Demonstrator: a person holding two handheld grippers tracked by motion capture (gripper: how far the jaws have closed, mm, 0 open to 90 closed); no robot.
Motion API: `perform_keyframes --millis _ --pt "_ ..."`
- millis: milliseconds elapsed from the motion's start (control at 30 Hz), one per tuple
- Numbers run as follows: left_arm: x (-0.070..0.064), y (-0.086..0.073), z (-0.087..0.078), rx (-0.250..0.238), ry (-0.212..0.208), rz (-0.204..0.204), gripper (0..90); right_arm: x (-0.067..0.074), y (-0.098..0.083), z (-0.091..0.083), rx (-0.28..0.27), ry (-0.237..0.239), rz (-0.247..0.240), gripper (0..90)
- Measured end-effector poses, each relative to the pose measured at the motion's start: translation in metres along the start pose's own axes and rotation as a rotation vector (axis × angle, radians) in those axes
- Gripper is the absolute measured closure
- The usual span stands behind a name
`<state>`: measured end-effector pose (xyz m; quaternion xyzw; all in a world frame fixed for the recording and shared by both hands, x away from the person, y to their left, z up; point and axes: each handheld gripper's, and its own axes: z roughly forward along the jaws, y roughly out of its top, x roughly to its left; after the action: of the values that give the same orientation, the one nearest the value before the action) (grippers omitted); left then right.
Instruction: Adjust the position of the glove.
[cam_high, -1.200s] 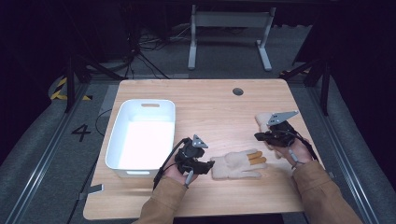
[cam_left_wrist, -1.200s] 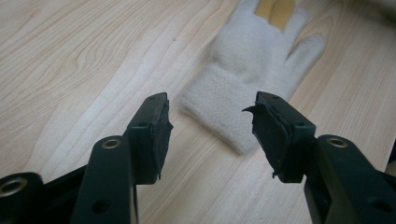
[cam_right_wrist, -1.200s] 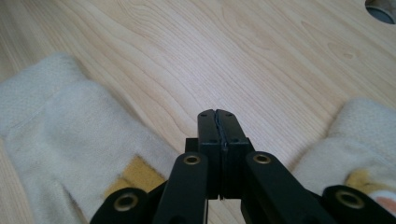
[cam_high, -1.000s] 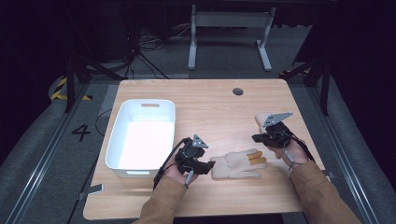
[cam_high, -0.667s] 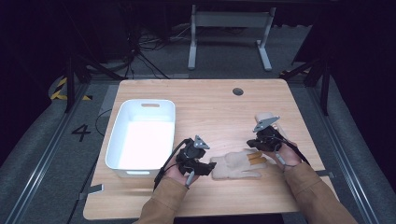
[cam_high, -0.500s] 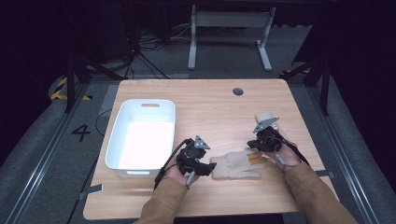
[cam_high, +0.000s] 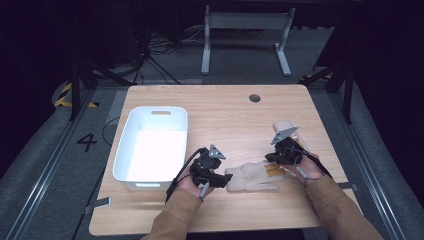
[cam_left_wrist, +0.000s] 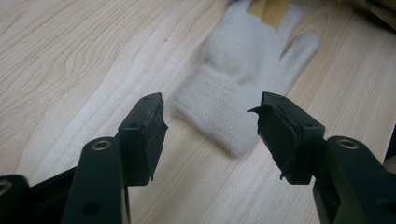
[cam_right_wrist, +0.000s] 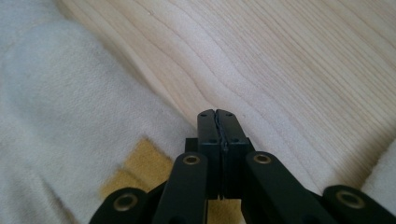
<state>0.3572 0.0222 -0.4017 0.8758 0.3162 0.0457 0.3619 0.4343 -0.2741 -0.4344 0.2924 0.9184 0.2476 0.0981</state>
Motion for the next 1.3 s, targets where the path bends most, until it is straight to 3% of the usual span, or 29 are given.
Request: perform_keyframes --millis 567,833,1000,1133,1300 --pt "-0.004 0.016 0.011 -0.002 -0.034 0.037 41.6 0.008 -0.017 -0.012 0.011 0.011 0.011 89.9" --pt "-0.005 0.017 0.012 -0.002 -0.035 0.035 41.5 0.006 -0.018 -0.026 -0.072 -0.004 0.021 88.3" --pt "-0.003 0.016 0.009 -0.019 -0.03 0.023 41.4 0.003 -0.016 -0.044 -0.184 -0.02 0.047 82.3" --pt "-0.002 0.015 0.006 -0.033 -0.031 0.014 41.3 0.002 -0.015 -0.055 -0.261 -0.039 0.06 73.8" --pt "0.0 0.014 0.004 -0.038 -0.024 0.006 41.2 -0.002 -0.015 -0.062 -0.289 -0.055 0.075 60.6"
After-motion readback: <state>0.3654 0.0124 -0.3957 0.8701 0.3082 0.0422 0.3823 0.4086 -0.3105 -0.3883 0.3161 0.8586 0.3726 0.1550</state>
